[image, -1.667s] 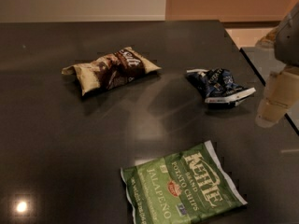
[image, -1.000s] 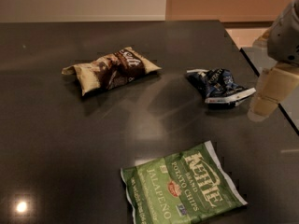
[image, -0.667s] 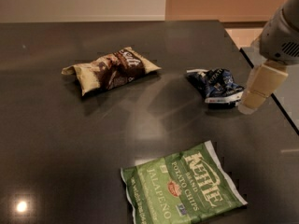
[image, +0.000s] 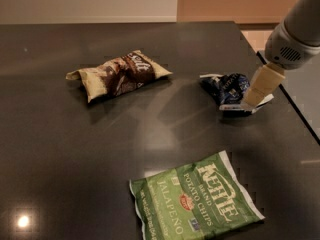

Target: Move blue chip bag near green jalapeno chip bag

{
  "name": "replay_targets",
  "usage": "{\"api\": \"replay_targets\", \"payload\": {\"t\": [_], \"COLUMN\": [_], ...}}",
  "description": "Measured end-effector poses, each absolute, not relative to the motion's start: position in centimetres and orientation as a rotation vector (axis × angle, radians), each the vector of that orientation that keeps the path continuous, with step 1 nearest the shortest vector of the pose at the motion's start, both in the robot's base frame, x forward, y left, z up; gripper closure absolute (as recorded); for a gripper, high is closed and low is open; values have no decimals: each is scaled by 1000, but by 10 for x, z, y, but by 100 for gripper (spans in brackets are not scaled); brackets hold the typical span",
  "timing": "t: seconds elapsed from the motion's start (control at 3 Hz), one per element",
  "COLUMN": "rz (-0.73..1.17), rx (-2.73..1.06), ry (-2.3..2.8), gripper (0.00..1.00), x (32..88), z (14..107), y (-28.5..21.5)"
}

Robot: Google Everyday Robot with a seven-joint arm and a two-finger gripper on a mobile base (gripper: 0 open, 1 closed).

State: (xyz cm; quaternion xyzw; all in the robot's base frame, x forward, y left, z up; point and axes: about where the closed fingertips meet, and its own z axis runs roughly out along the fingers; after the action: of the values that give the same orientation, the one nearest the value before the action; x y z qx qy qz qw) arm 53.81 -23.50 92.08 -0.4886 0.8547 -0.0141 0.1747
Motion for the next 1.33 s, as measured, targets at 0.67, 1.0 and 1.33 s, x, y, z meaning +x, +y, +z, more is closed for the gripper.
{"api": "replay_targets", "payload": {"t": [0.67,1.0,1.33], "rz": [10,24,29], "rx": [-1321,-1318,-1317], "ry": [2474,2496,2512], "gripper": [0,0,0], "x": [564,569,571], "z": [884,867,854], "y": [-230,-227,-226]}}
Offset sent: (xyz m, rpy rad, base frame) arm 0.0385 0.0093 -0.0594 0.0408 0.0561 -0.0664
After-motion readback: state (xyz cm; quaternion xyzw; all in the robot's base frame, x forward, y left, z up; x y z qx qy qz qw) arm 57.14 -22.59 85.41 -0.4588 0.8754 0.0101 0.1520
